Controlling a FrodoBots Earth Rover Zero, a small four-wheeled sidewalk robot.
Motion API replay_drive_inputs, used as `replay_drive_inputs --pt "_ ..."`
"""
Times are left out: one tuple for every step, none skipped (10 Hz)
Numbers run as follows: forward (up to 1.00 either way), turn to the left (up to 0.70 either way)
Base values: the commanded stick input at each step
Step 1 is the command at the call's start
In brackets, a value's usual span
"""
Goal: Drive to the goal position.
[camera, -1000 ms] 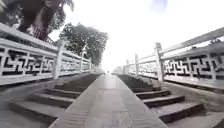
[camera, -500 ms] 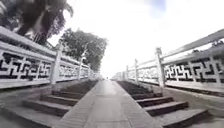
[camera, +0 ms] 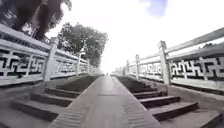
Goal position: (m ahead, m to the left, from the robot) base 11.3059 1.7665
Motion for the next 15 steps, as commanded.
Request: replay_drive_inputs --pt "0.45 0.00" --pt "0.45 0.00" --pt "0.45 0.00" --pt "0.45 0.00" --pt "0.45 0.00" --pt "0.45 0.00" --pt "0.45 0.00" --pt "0.45 0.00" --pt "0.45 0.00" --pt "0.45 0.00" --pt "0.45 0.00" --pt "0.45 0.00" --pt "0.45 0.00" --pt "0.45 0.00" --pt "0.45 0.00"
